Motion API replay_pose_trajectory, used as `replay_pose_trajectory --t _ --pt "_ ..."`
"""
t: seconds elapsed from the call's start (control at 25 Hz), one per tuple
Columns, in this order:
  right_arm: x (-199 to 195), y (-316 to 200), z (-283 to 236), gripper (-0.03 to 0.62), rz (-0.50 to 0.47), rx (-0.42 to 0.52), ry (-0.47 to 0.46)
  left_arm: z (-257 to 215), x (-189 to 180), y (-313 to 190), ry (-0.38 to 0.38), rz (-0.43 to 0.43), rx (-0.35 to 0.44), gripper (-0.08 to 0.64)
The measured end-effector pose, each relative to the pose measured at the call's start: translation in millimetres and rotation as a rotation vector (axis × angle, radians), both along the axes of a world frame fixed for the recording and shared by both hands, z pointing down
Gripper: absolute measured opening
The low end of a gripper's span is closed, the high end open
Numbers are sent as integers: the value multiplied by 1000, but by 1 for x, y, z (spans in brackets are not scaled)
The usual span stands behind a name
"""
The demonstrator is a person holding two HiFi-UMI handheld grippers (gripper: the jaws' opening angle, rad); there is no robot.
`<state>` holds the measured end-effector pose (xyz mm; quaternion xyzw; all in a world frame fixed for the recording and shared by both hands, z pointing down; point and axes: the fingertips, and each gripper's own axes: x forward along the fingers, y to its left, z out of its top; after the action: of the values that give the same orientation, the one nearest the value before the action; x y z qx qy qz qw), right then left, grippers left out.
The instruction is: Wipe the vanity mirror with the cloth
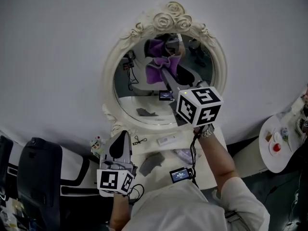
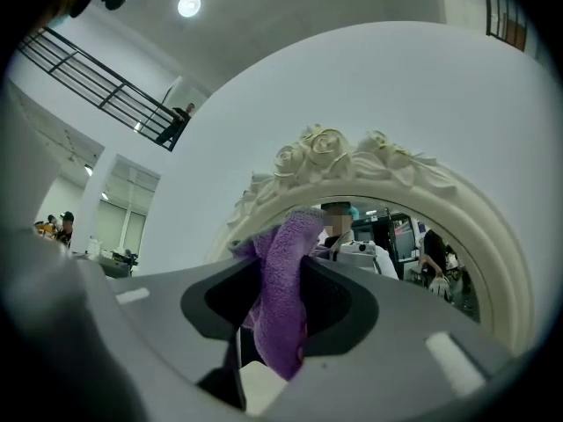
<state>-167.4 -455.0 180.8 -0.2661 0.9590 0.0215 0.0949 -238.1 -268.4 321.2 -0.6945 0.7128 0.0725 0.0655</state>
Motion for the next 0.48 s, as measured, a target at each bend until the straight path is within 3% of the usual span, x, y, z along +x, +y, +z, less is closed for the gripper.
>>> replay_pose_trajectory --t 0.24,0.48 --pt "-54 -3 -27 147 3 11 -4 -16 -22 13 10 -71 -43 3" --pt "-66 -21 -39 149 42 5 -18 -19 -29 30 -15 -144 -76 3"
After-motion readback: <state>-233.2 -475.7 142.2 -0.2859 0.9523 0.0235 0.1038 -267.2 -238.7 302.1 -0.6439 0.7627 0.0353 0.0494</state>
